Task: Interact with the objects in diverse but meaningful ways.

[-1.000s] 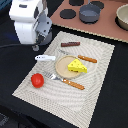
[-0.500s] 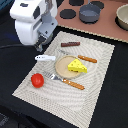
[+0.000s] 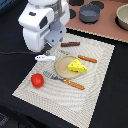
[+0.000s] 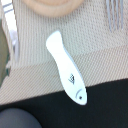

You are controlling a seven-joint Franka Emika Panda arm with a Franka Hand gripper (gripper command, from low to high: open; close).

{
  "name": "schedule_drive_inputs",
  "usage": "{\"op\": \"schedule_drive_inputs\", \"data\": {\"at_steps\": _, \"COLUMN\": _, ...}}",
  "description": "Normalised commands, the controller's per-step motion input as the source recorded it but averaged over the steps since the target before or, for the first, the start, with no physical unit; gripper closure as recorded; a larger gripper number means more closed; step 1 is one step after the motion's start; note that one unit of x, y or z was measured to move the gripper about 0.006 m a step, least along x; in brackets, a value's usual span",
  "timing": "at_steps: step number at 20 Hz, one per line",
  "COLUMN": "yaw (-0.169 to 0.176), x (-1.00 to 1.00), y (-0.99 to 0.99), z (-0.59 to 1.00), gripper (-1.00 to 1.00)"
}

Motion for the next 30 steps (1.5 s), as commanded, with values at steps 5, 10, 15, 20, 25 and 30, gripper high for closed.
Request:
{"op": "schedule_drive_inputs", "data": {"at_steps": 5, "yaw": -0.071, "x": 0.77, "y": 0.06, "z": 0.02, "gripper": -1.00}}
{"op": "schedule_drive_inputs", "data": {"at_steps": 10, "yaw": -0.057, "x": 0.80, "y": 0.09, "z": 0.04, "gripper": -1.00}}
{"op": "schedule_drive_inputs", "data": {"at_steps": 15, "yaw": -0.044, "x": 0.71, "y": 0.13, "z": 0.00, "gripper": -1.00}}
{"op": "schedule_drive_inputs", "data": {"at_steps": 20, "yaw": -0.027, "x": 0.46, "y": 0.08, "z": 0.00, "gripper": -1.00}}
{"op": "schedule_drive_inputs", "data": {"at_steps": 25, "yaw": 0.000, "x": 0.34, "y": 0.01, "z": -0.04, "gripper": -1.00}}
{"op": "schedule_drive_inputs", "data": {"at_steps": 30, "yaw": -0.036, "x": 0.58, "y": 0.09, "z": 0.01, "gripper": -1.00}}
